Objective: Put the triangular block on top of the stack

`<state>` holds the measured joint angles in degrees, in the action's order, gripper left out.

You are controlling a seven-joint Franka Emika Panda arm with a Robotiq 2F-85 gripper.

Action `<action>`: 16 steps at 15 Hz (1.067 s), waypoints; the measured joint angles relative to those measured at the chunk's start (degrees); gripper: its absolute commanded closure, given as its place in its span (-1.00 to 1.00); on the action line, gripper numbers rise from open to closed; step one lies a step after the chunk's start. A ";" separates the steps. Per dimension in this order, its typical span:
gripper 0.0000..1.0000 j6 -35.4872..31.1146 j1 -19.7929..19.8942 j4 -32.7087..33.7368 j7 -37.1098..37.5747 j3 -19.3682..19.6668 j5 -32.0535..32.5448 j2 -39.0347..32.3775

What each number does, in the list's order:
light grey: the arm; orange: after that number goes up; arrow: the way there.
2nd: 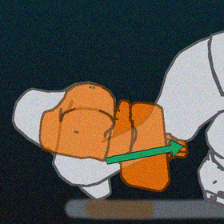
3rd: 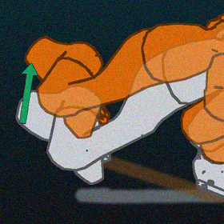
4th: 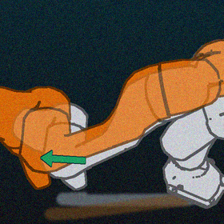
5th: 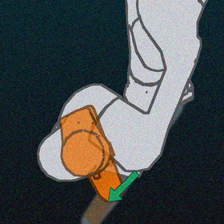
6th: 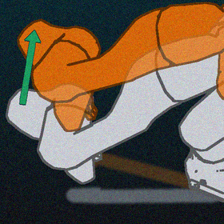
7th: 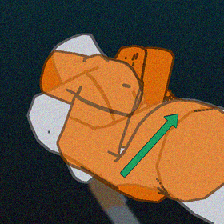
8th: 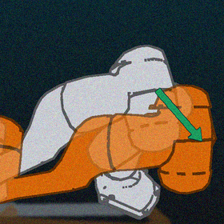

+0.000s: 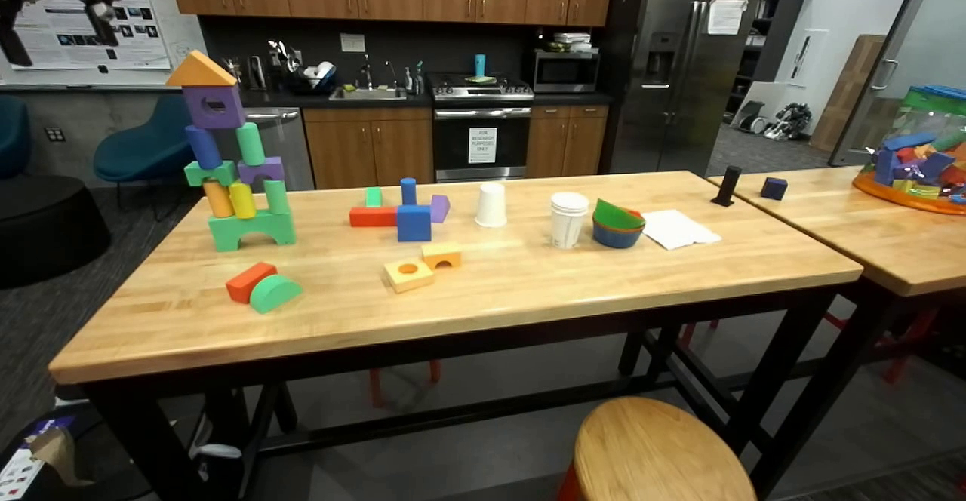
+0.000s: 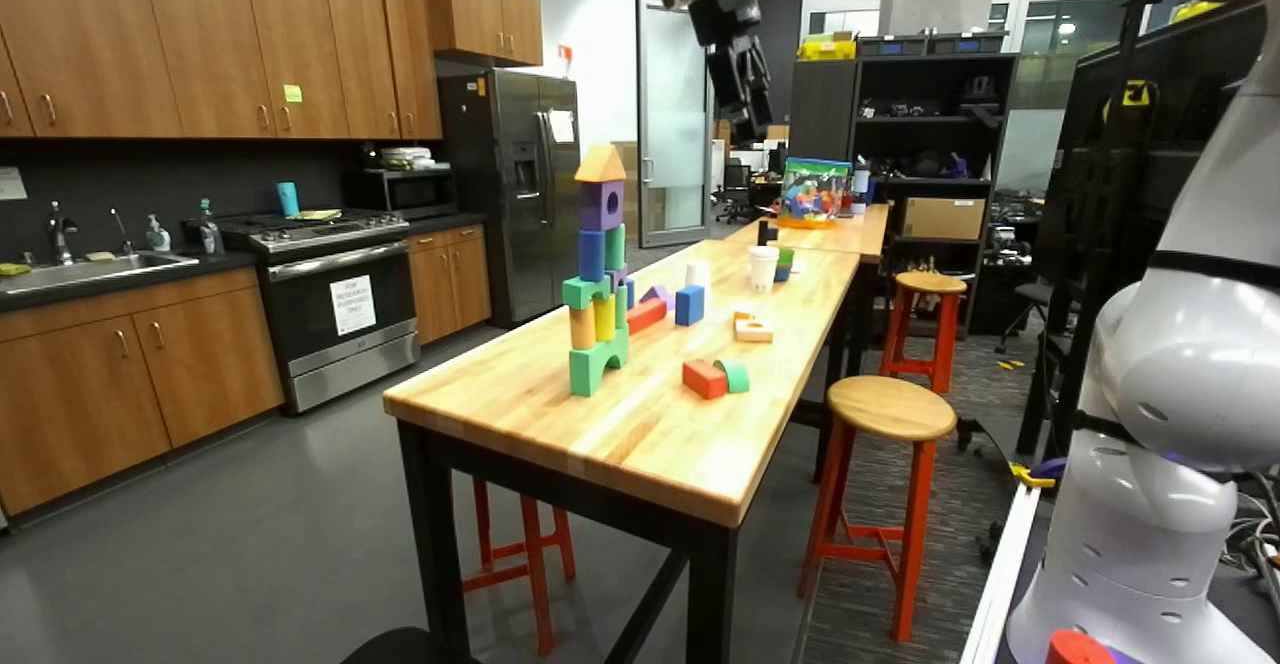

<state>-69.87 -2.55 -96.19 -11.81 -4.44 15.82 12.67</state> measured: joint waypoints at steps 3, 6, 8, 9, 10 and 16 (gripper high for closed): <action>-1.00 -0.04 -1.13 -9.26 -1.91 0.08 -0.25 7.58; -1.00 -2.40 -1.66 -17.91 0.78 0.30 -3.25 13.98; -1.00 -5.61 -1.55 -23.80 5.83 1.05 -6.54 16.90; -1.00 -7.58 -1.35 -26.48 8.25 1.64 -8.18 17.86; -1.00 -10.04 -0.93 -29.14 10.57 2.20 -9.37 18.55; -1.00 -20.07 0.36 -37.94 12.20 2.94 -9.92 19.18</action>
<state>-89.94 -2.20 -134.13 0.40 -1.49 5.89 31.85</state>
